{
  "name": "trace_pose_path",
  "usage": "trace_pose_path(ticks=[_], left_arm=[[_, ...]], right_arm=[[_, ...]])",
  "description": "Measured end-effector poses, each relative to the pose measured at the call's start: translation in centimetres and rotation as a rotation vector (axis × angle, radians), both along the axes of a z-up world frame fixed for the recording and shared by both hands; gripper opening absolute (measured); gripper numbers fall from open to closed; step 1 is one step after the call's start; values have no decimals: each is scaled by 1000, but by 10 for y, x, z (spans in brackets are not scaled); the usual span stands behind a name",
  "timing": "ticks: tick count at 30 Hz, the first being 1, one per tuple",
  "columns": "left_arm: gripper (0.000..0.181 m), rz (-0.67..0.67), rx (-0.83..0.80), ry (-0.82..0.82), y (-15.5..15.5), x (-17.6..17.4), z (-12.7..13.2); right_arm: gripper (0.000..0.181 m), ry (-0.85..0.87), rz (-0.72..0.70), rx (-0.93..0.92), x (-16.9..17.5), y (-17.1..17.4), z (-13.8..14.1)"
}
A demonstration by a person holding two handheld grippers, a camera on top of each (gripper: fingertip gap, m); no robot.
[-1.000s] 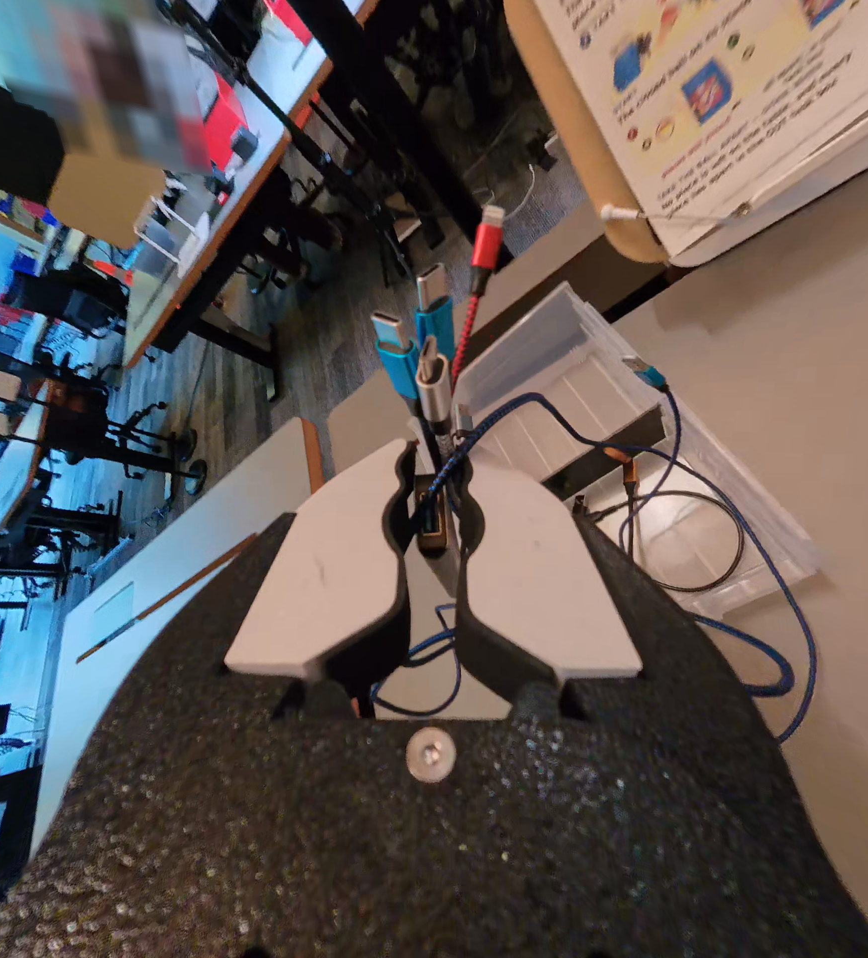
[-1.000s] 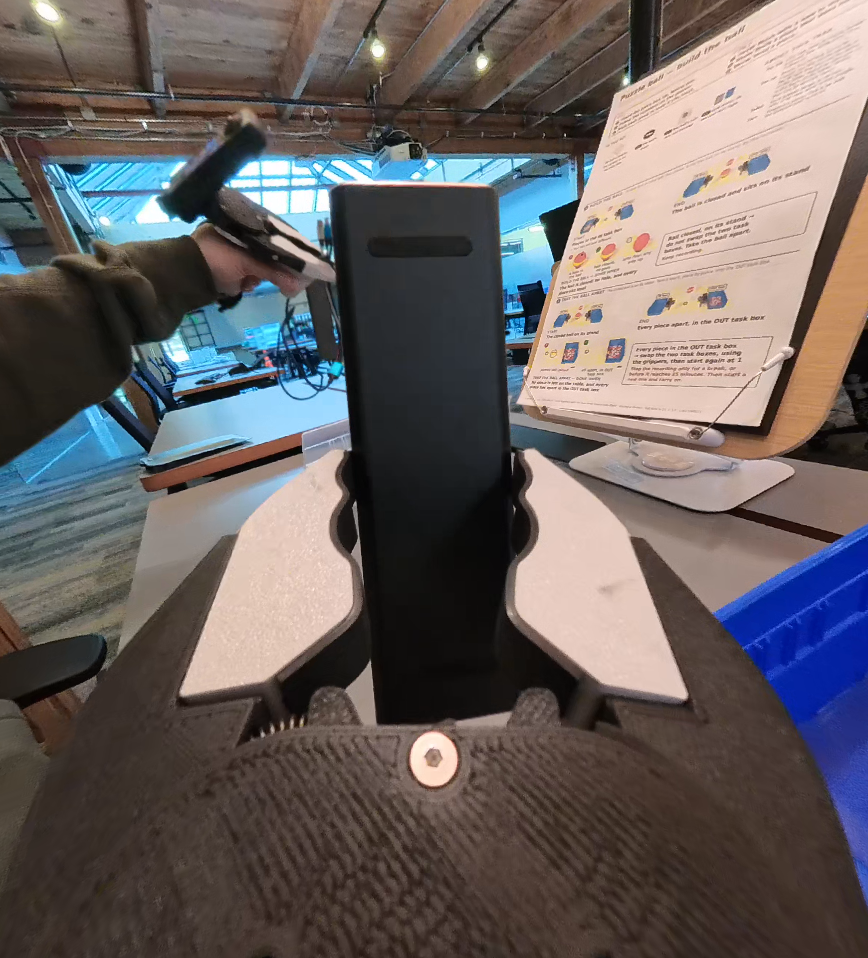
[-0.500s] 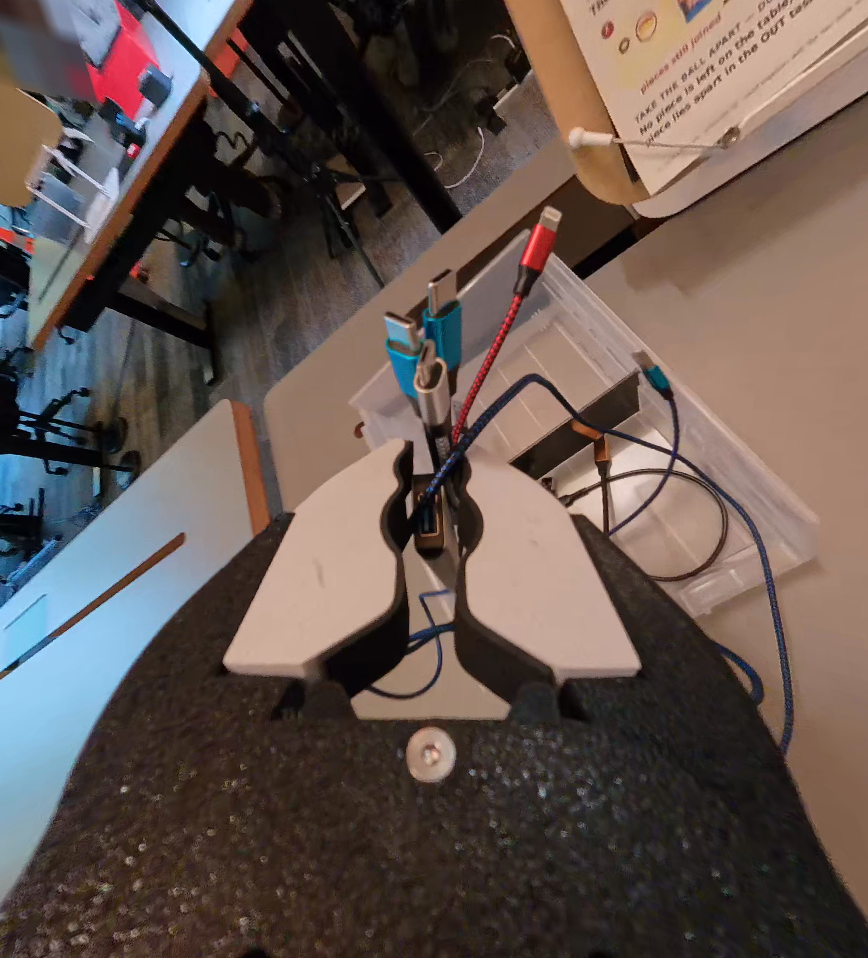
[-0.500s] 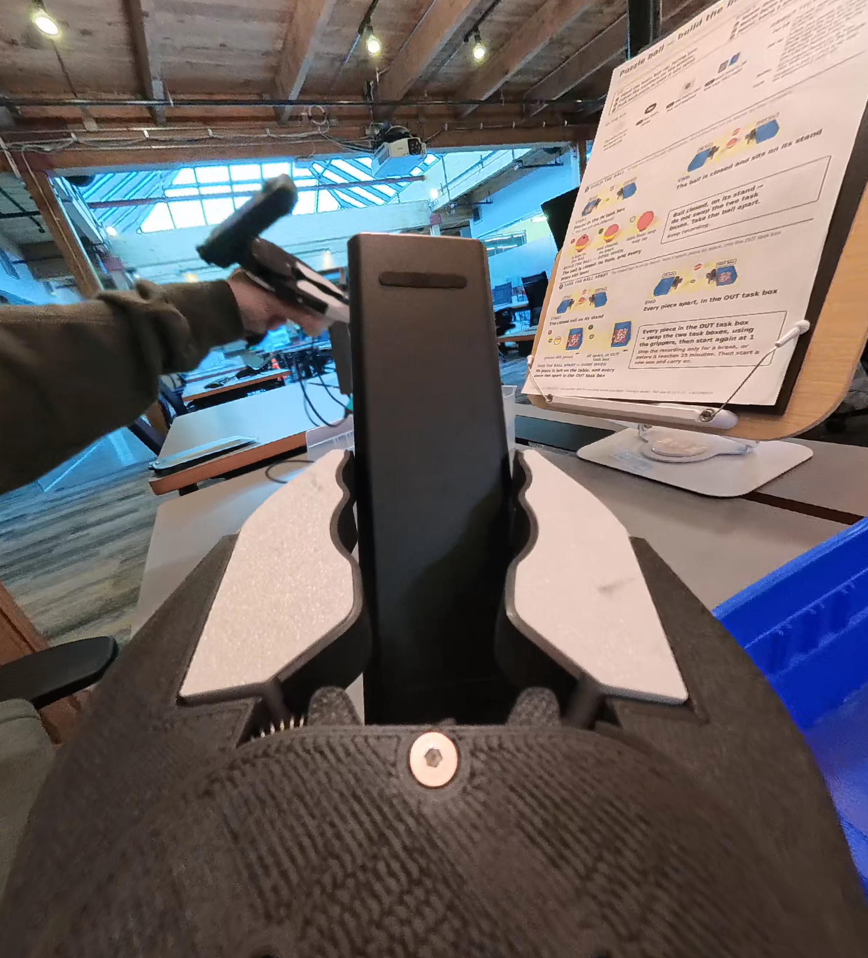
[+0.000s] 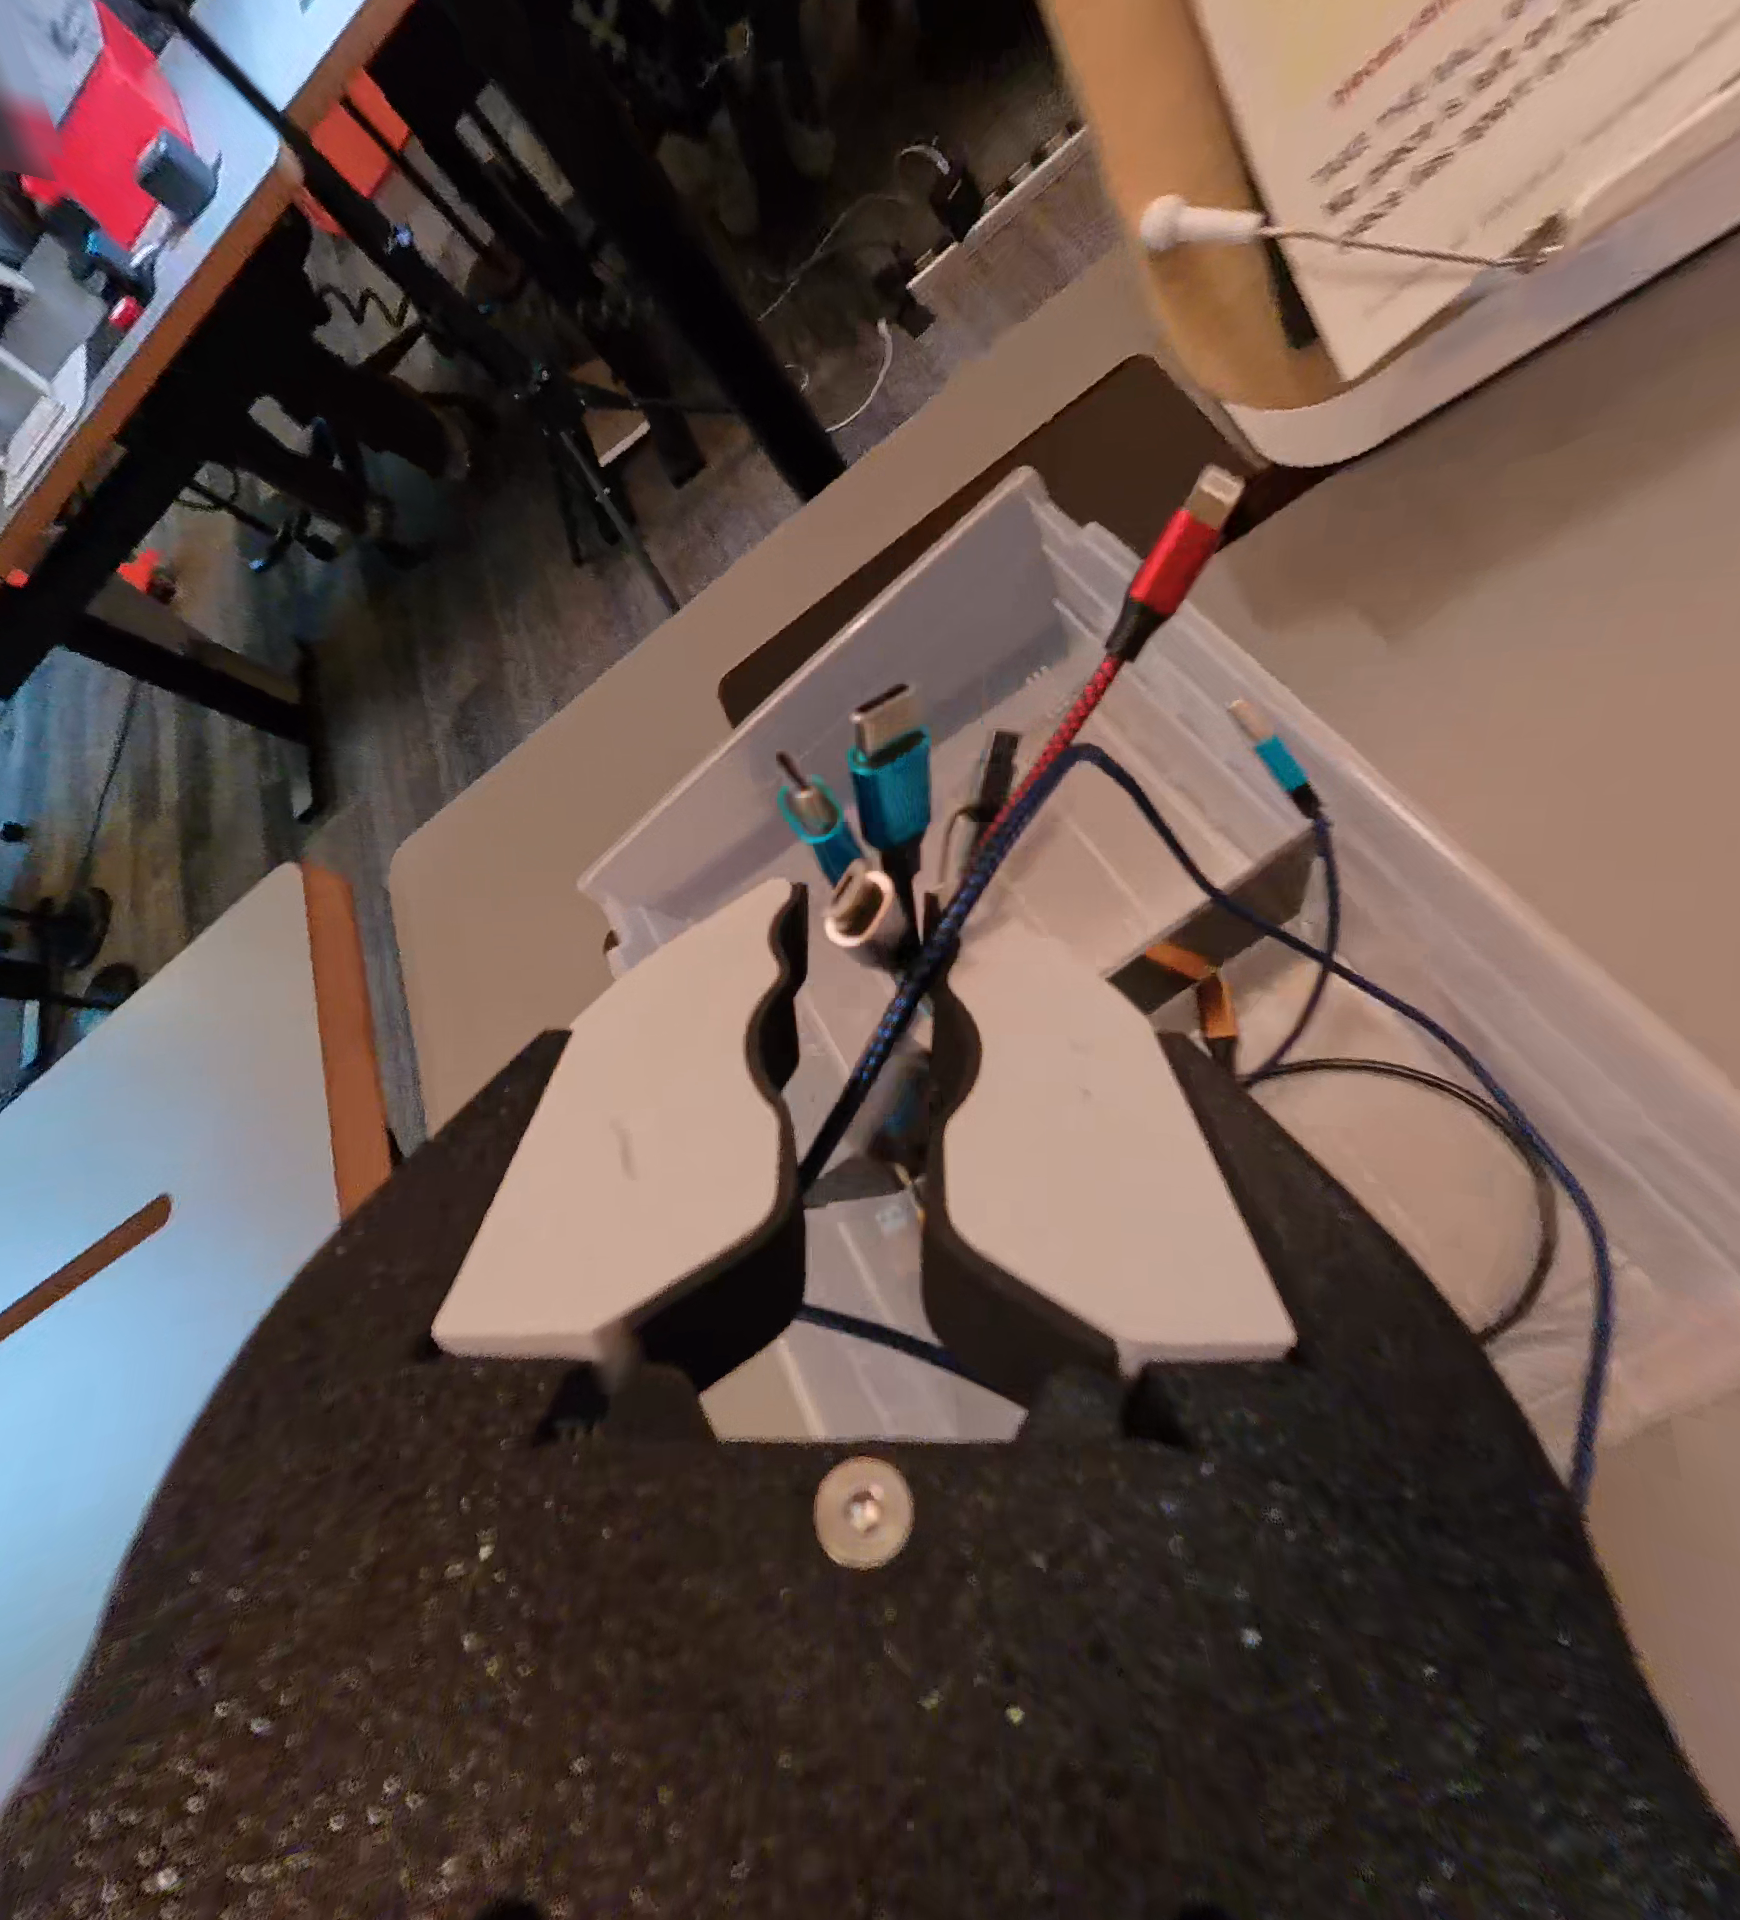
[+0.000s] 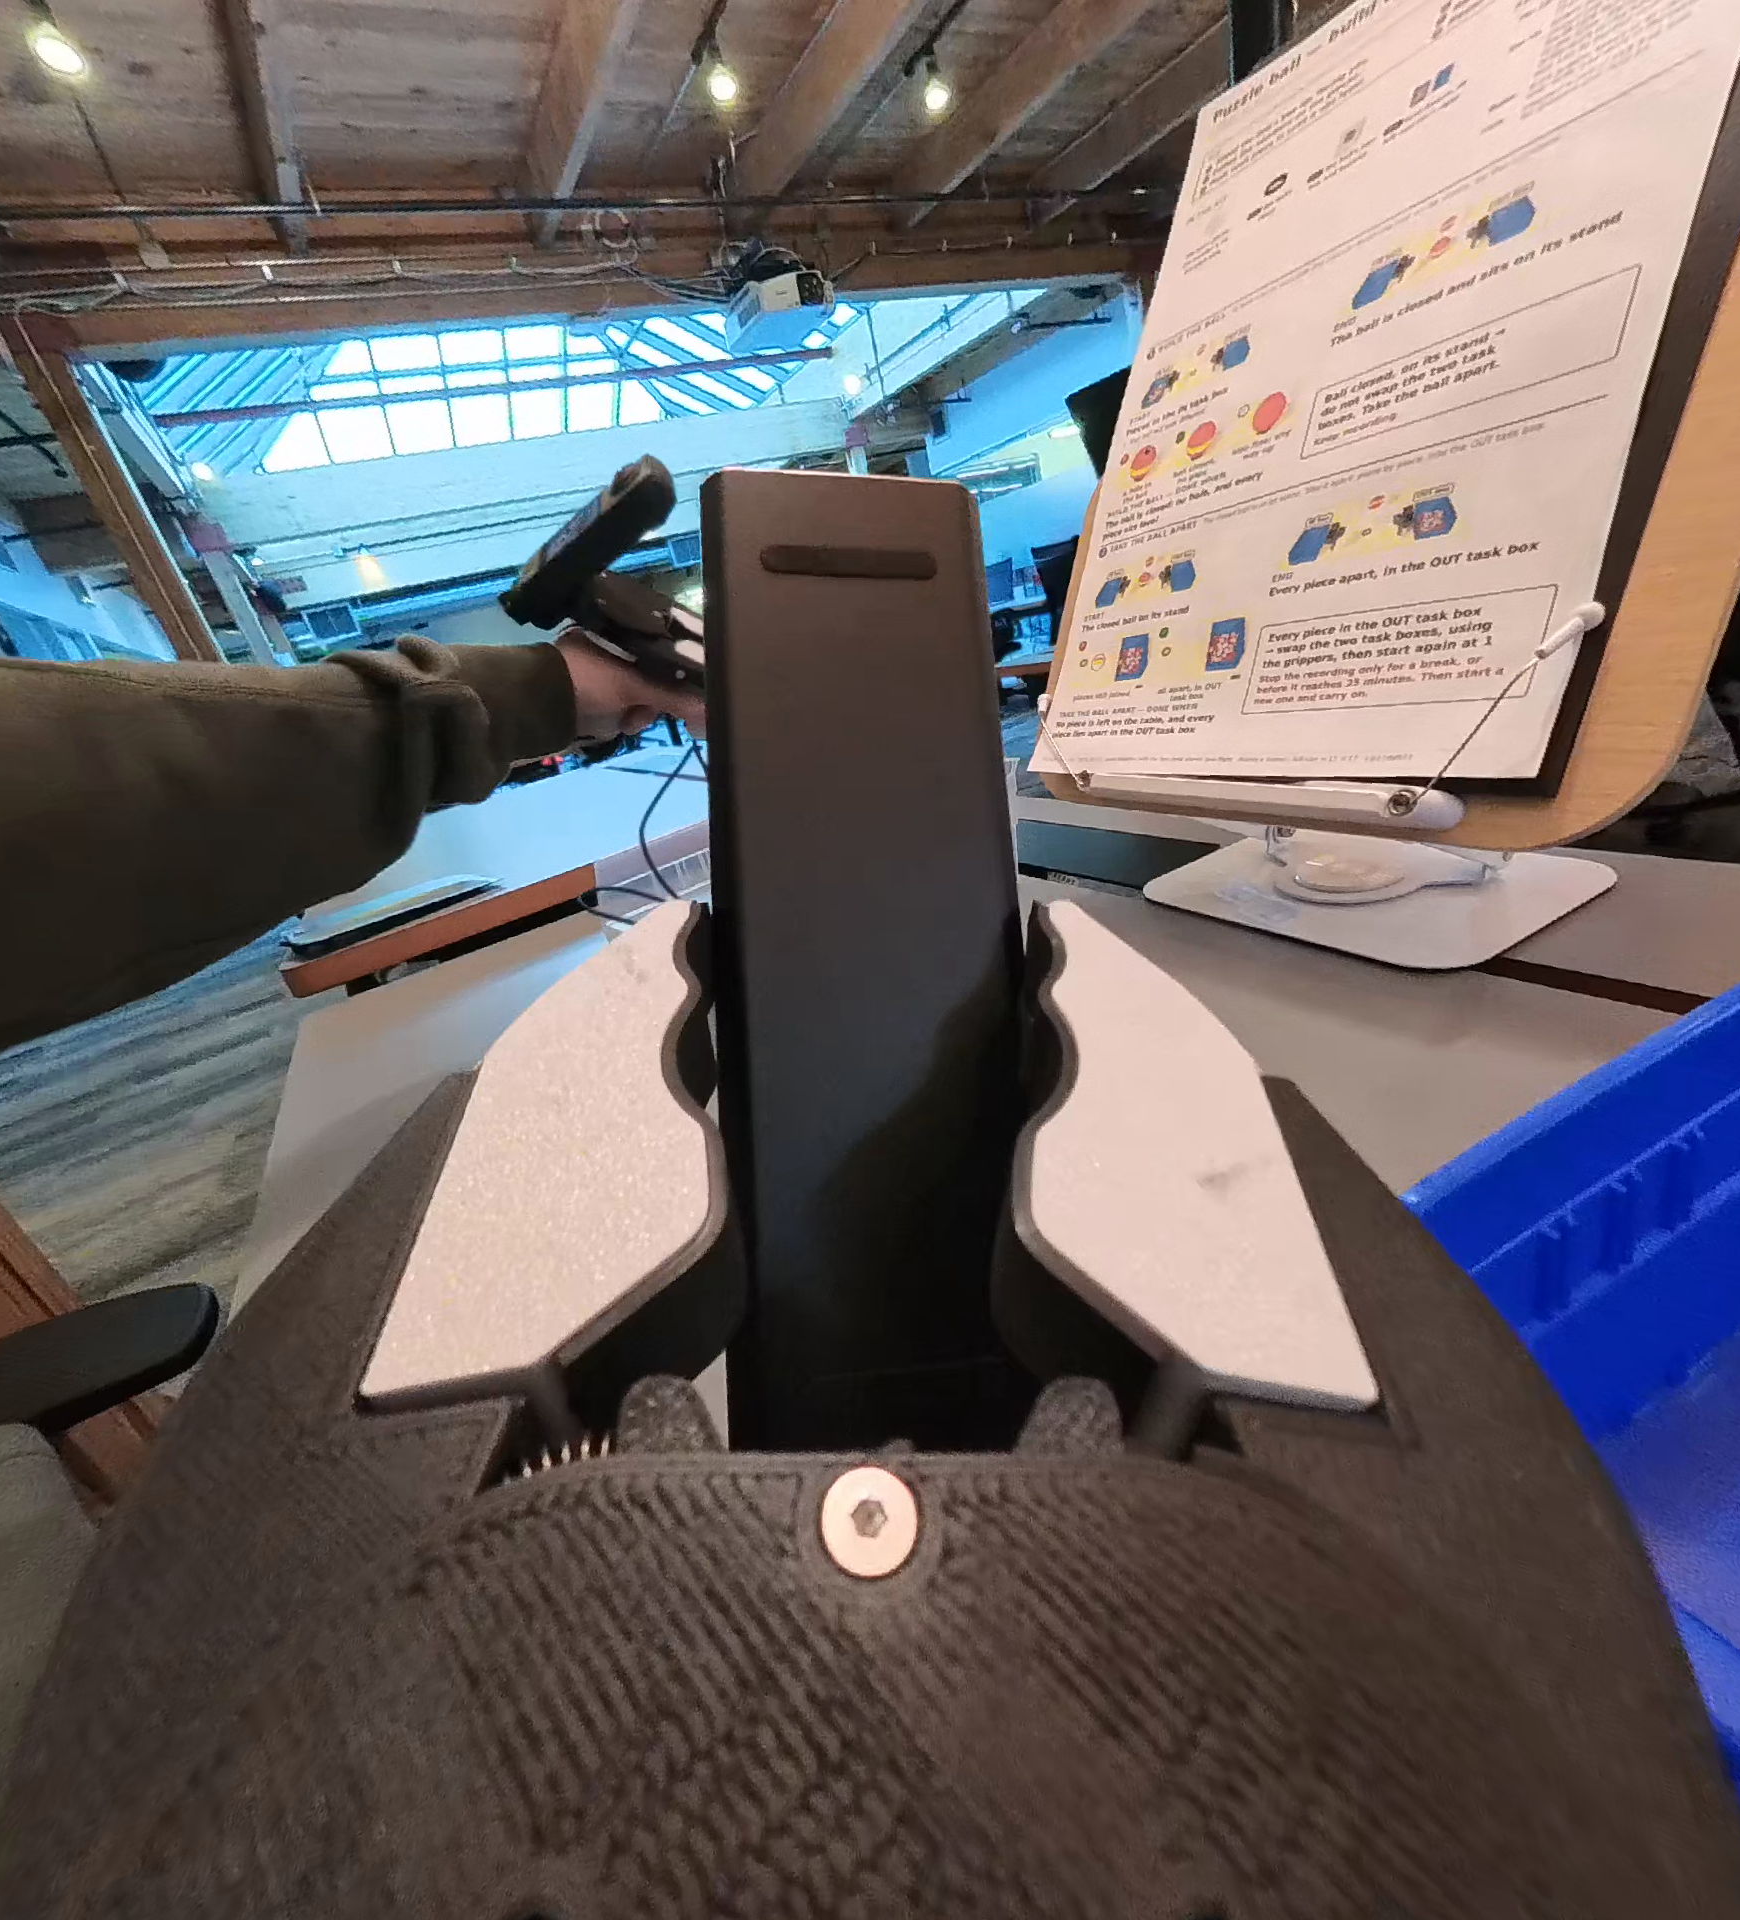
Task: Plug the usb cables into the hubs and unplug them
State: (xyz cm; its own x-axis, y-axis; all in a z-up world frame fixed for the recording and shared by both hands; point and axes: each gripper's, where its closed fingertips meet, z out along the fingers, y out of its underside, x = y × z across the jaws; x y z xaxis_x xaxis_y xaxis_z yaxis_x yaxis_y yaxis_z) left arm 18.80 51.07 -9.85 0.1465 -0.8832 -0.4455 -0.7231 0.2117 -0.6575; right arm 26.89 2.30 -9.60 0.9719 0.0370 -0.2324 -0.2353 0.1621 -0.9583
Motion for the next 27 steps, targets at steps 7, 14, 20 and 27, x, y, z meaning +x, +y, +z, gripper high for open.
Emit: trace_pose_path(ticks=[7,14,20,27], left_arm=[[43,6,-79,-19,9,18,-10],[69,101,-75,-123,-16,-20,26],[65,41,-363,76,-83,-75,-30],[71,297,-512,266,-46,-77,-102]], right_arm=[[58,-7,1,-22,2,-1,-5],[58,-17,-30,-39,10,-4,-8],[58,13,-25,-38,14,-3,-13],[58,23,-12,-48,12,1,-18]])
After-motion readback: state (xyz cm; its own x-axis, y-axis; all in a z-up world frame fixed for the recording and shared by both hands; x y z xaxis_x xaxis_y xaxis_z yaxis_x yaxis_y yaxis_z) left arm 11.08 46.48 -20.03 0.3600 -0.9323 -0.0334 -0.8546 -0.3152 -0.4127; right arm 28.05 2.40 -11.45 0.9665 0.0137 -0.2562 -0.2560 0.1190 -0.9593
